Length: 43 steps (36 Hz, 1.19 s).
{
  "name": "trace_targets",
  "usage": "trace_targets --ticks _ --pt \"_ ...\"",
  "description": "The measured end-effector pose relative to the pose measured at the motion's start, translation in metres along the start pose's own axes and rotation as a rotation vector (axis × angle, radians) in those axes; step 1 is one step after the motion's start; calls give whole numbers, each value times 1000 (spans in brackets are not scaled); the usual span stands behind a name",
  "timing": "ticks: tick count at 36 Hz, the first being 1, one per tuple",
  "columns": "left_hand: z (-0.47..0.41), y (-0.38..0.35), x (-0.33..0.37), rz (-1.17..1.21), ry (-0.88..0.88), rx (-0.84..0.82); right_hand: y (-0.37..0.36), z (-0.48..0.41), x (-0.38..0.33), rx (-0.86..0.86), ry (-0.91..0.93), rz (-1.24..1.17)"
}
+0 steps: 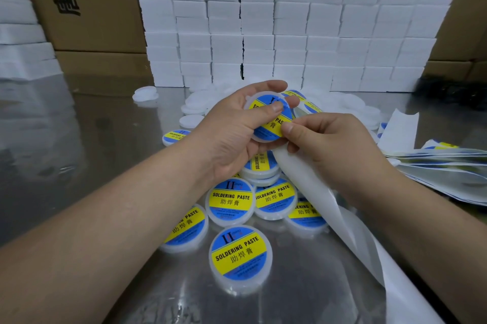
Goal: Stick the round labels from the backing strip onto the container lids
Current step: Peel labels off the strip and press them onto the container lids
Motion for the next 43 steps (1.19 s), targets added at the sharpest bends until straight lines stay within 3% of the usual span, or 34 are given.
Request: trace_targets --ticks 14,27,35,43 --pt "4 -2 2 -82 11 38 1 -1 6 6 -18 17" --pt "15 -25 25 -709 -172 92 4 -3 6 38 -23 97" --pt "22 -31 40 -714 -284 132 12 -1 6 115 -71 269" --pt "18 -9 34 -792 -97 261 3 -1 1 -6 35 99"
Point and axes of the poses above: each hand's wrist, its own z-axis away from the middle knuckle, its own y-axis out of the back of the hand, x = y × z, the point moved 7 cm from there along -z, towards the middle knuckle, and after that the axes turned 15 degrees about -x, right-handed, at the moved point
